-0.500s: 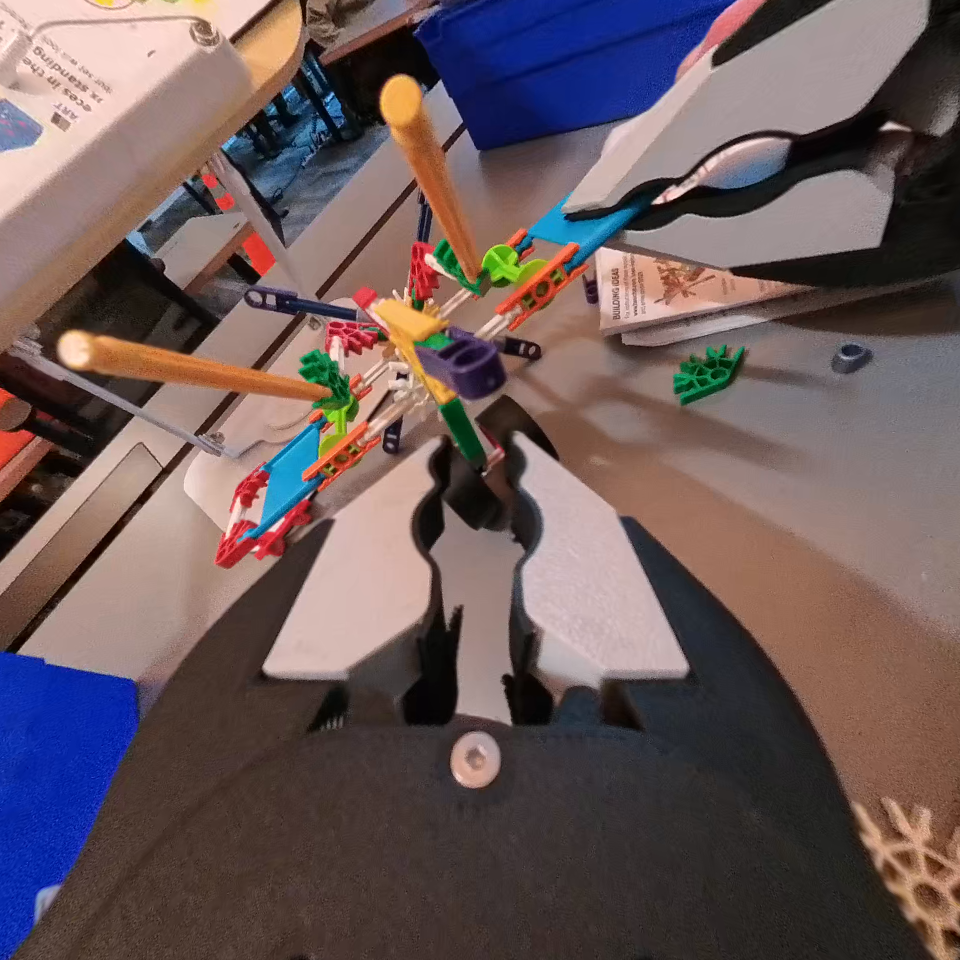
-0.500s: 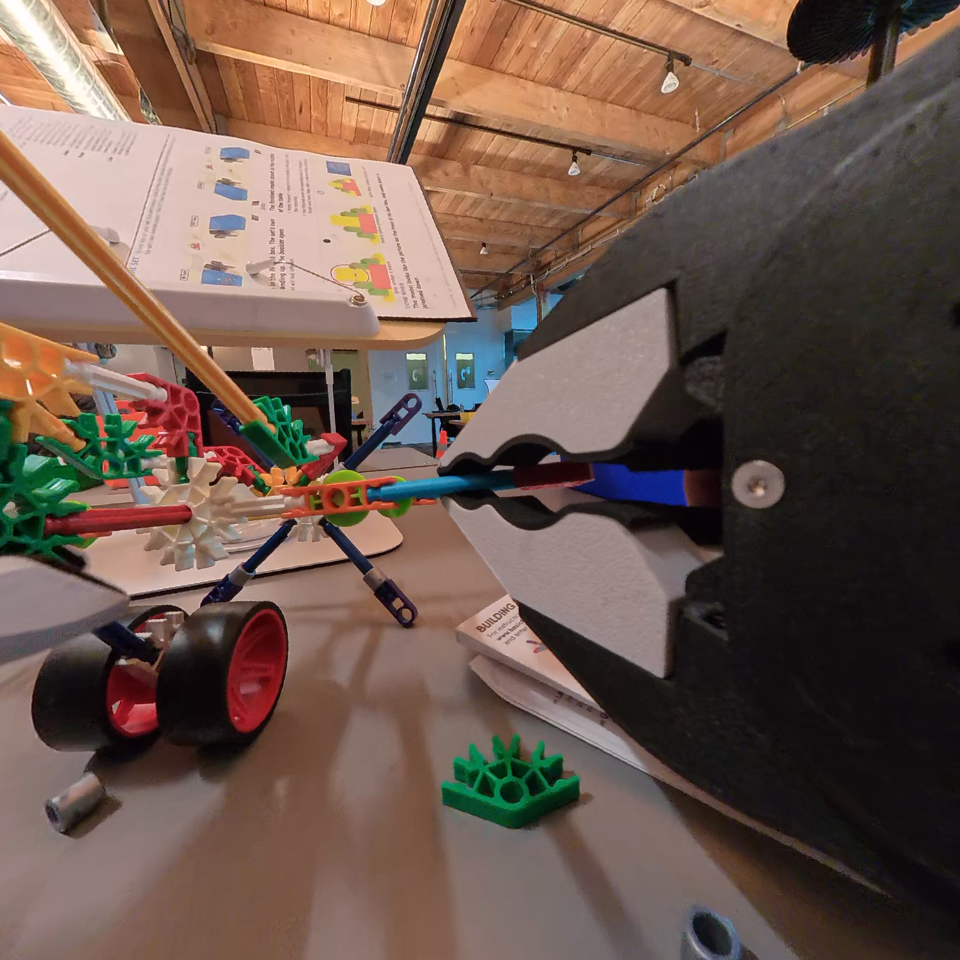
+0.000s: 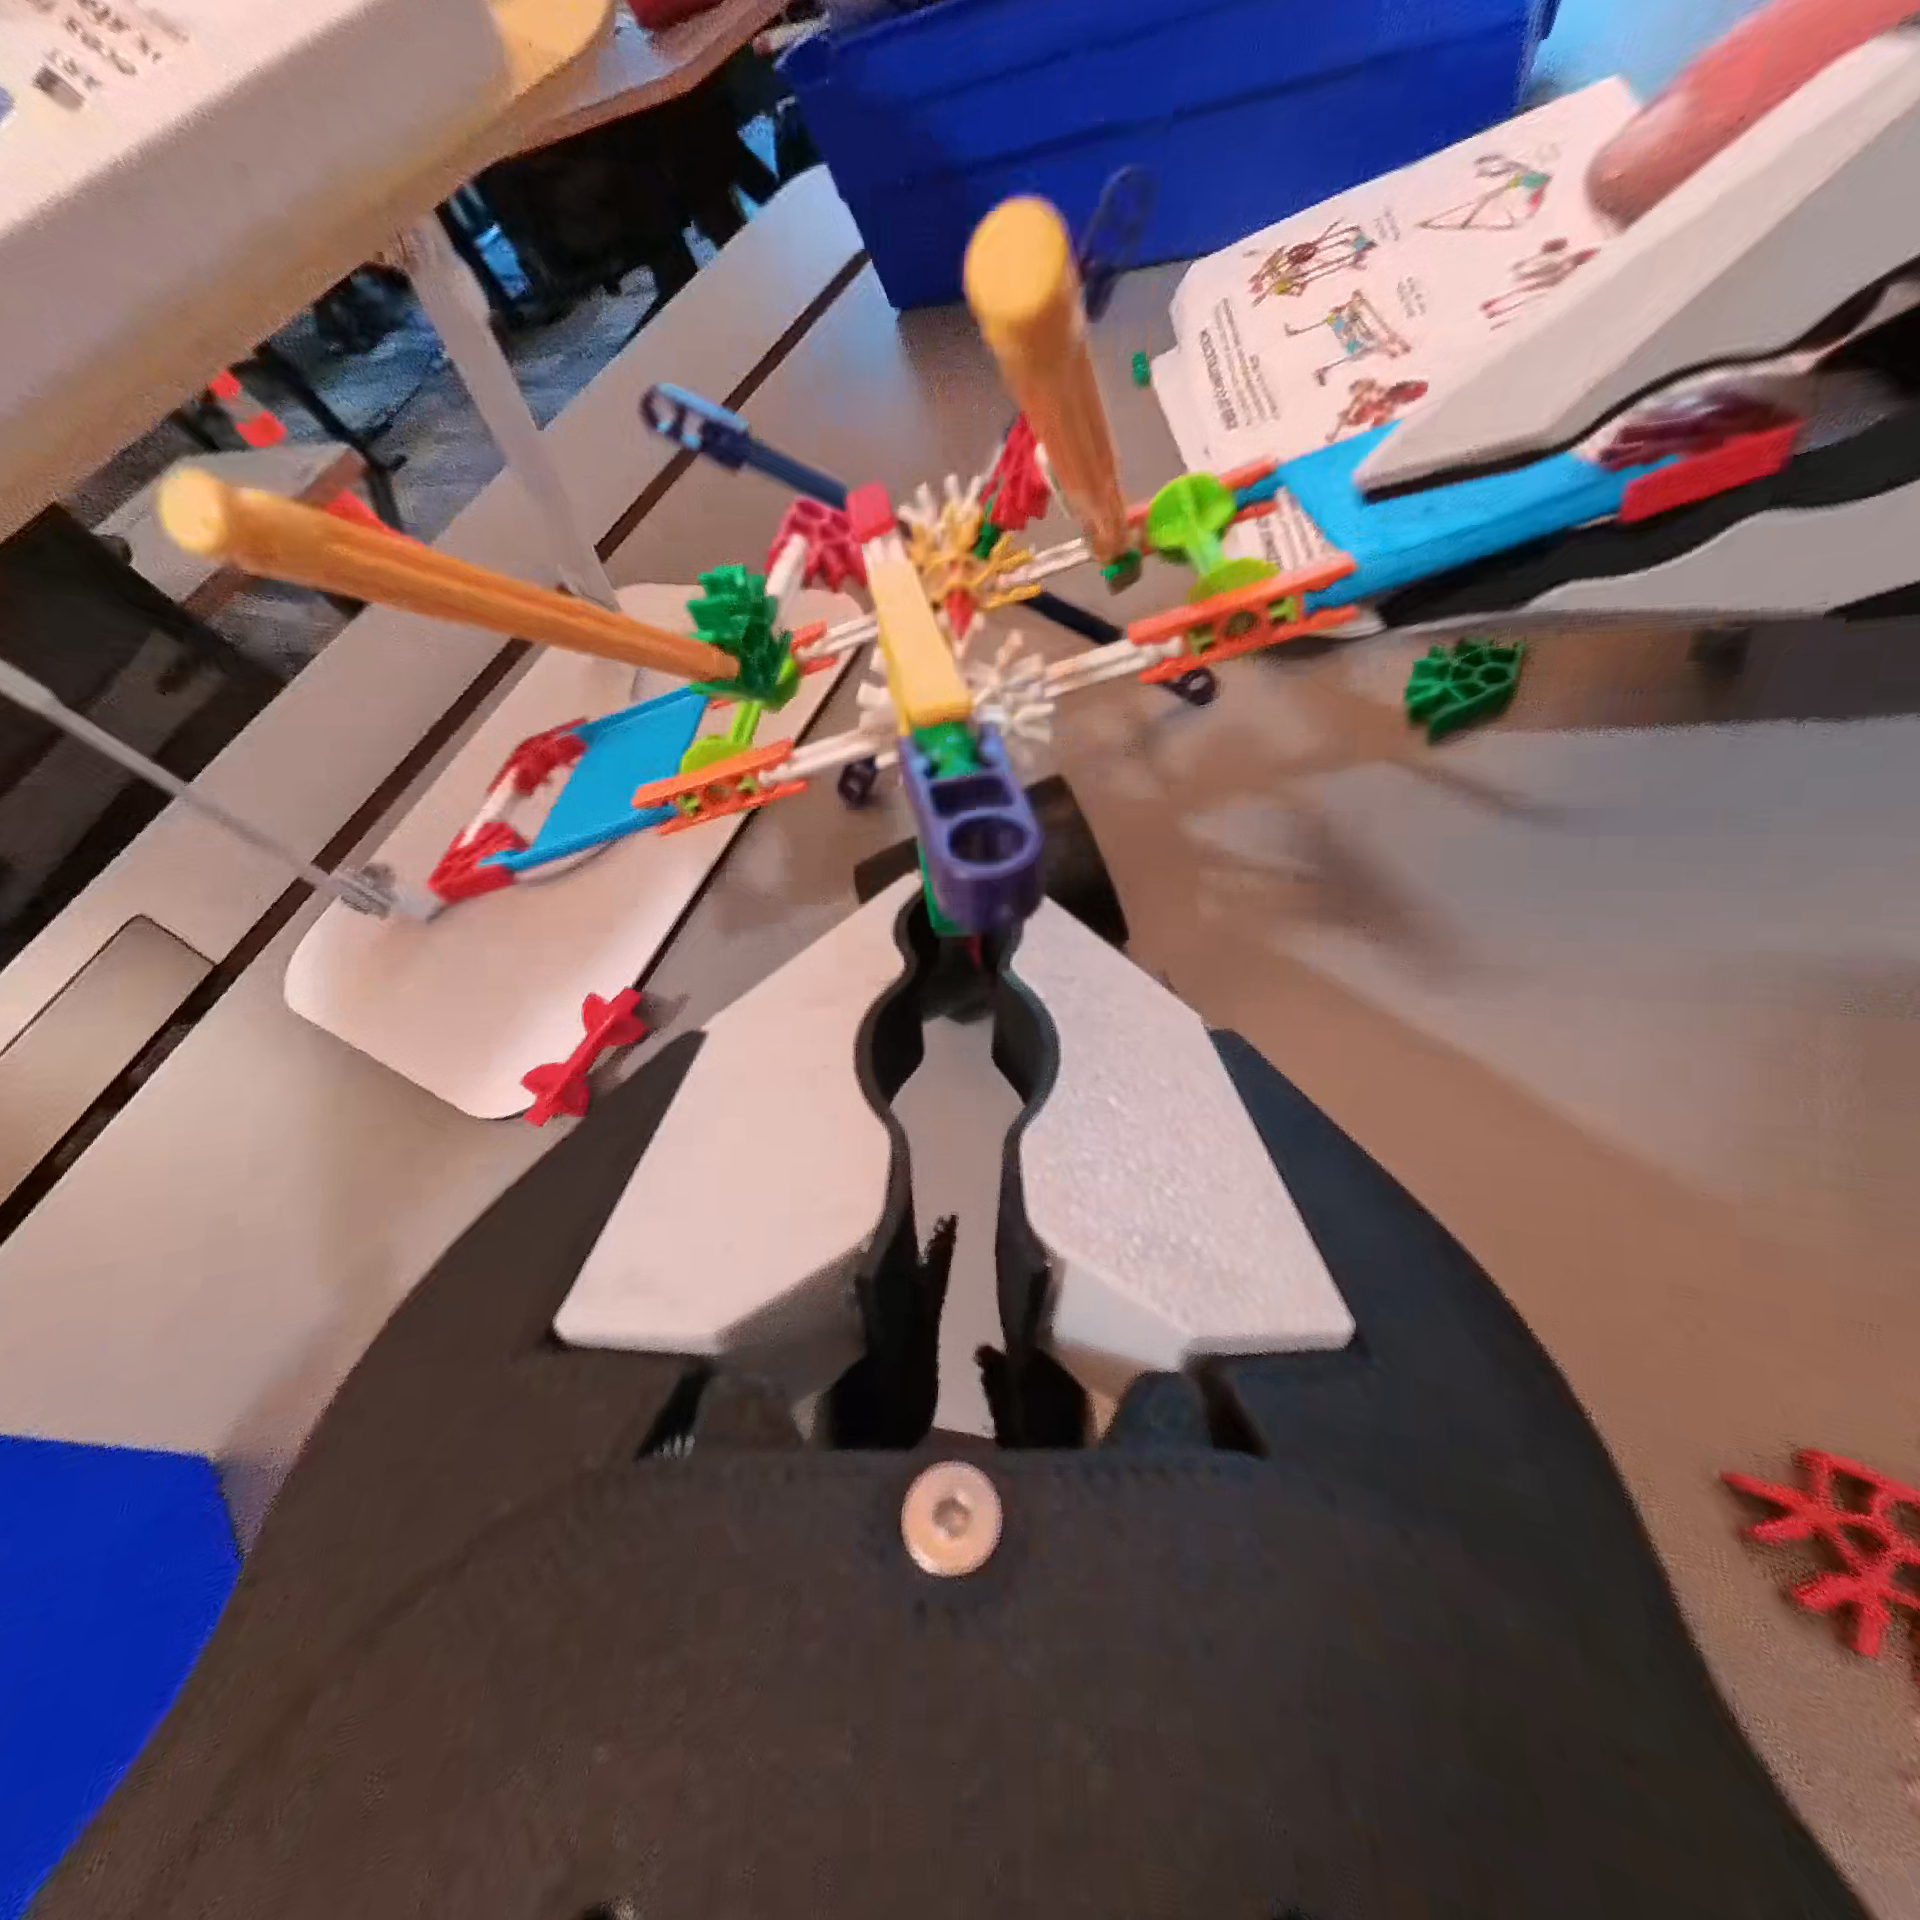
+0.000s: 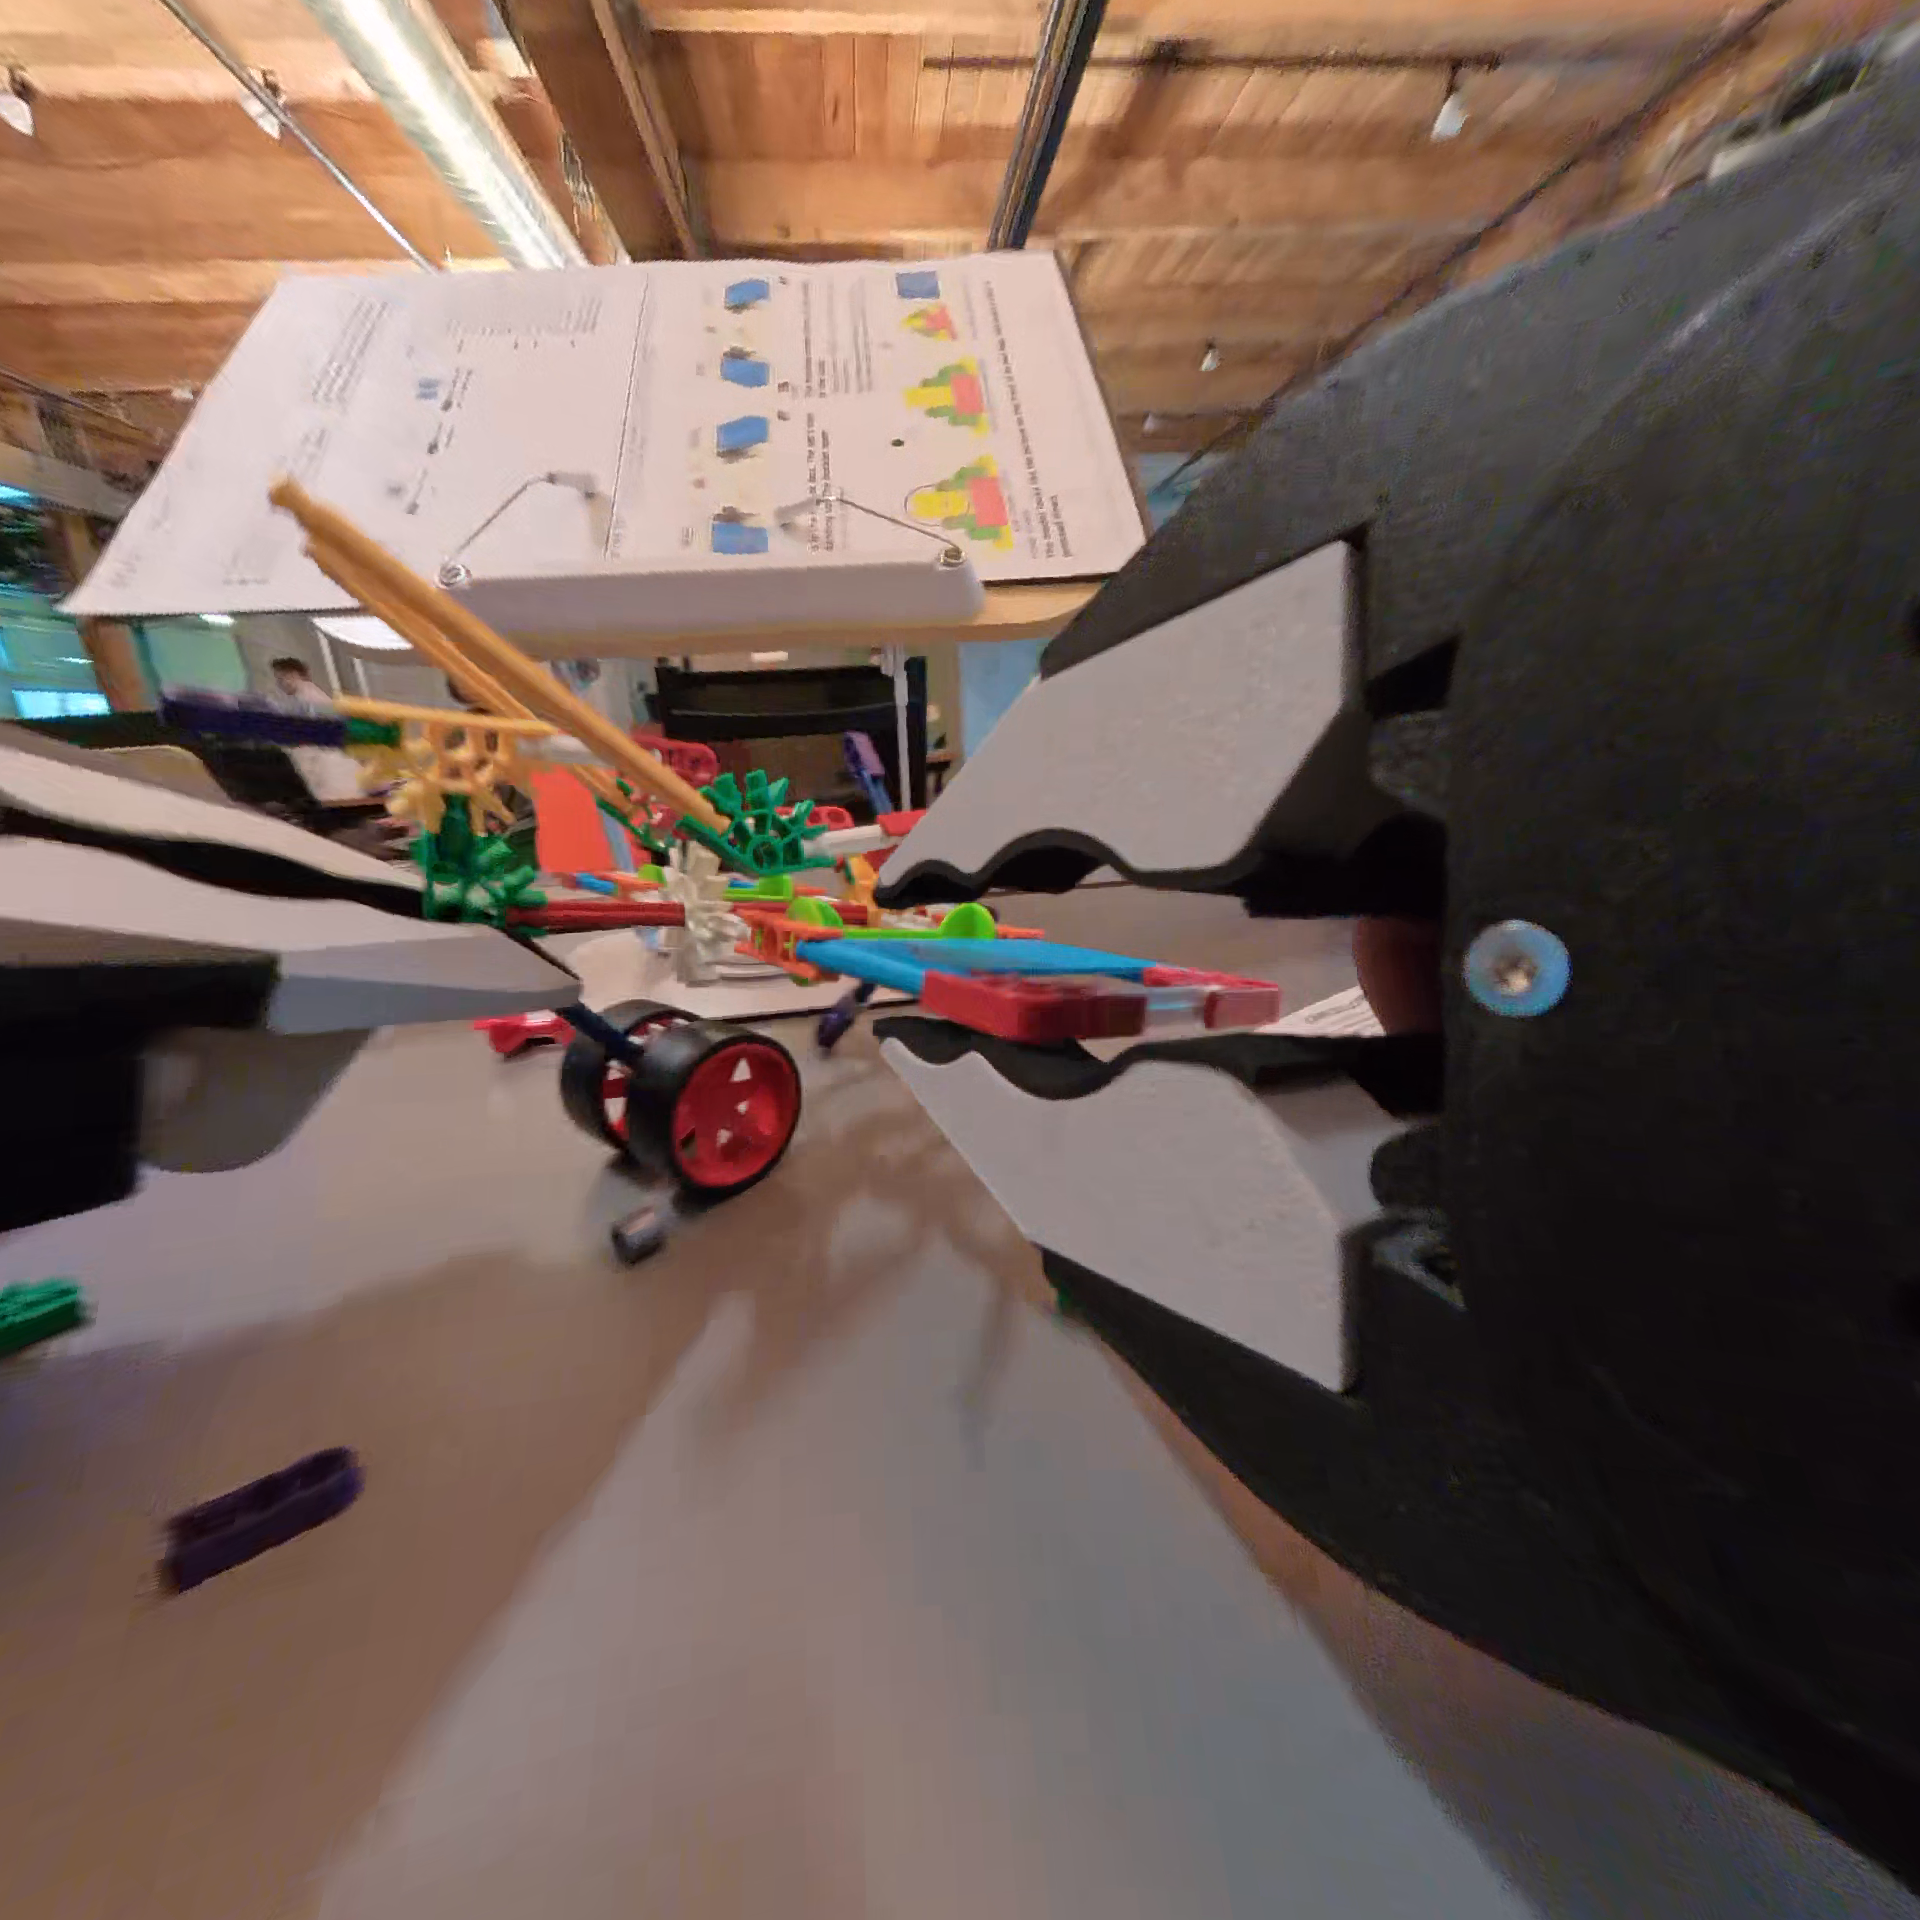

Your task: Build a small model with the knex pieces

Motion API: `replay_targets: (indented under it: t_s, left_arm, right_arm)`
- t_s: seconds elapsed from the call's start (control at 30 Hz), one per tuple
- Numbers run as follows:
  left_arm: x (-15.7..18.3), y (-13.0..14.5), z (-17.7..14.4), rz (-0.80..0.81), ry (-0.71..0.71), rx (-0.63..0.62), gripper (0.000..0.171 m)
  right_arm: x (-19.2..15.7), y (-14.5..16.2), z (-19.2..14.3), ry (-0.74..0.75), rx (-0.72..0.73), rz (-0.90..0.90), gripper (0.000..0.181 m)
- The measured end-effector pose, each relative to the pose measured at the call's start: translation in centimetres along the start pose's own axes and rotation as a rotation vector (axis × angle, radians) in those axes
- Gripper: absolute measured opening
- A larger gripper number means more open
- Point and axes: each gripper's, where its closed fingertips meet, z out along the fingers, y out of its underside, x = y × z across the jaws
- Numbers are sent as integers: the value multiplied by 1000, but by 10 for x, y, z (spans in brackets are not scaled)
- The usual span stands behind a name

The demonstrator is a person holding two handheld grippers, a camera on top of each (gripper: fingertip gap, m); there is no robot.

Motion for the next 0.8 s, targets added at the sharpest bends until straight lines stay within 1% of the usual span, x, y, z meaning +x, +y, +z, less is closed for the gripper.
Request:
replay_targets:
  t_s: [0.03,0.13,0.23,0.3,0.33,0.37,0.43,0.5,0.53,0.6,0.63,0.67,0.7,0.73,0.8]
  left_arm:
    - [1,0,0,-2,21,10,3]
    - [-3,0,-1,-10,47,12,3]
    - [-1,-2,0,-52,83,36,3]
    - [0,-3,-1,-70,102,49,4]
    - [-1,-2,-2,-75,100,48,4]
    - [-2,-2,-2,-79,95,44,5]
    - [-2,-2,-2,-86,92,44,4]
    - [-1,0,-1,-86,81,38,4]
    - [-1,2,-1,-87,76,29,5]
    - [0,3,0,-99,73,22,20]
    - [2,4,-1,-108,83,17,27]
    - [3,4,-1,-110,82,16,27]
    - [1,2,-1,-105,63,25,20]
    - [0,1,-1,-105,52,26,21]
    - [-2,4,2,-122,37,-5,31]
  right_arm:
    - [3,-3,-5,-13,35,31,25]
    - [15,-16,-24,-62,203,162,30]
    - [31,-6,-33,-100,268,359,33]
    - [35,1,-37,-174,306,480,34]
    - [33,4,-38,-221,314,512,34]
    - [31,6,-39,-244,324,523,37]
    - [22,7,-43,-312,347,534,37]
    - [22,9,-49,-355,383,596,39]
    - [27,11,-52,-362,409,641,39]
    - [41,16,-55,-380,450,765,38]
    - [47,26,-50,-373,422,824,38]
    - [50,41,-39,-344,353,868,36]
    - [48,56,-26,-336,273,888,35]
    - [39,67,-15,-358,197,886,35]
    - [23,85,9,-373,55,849,35]
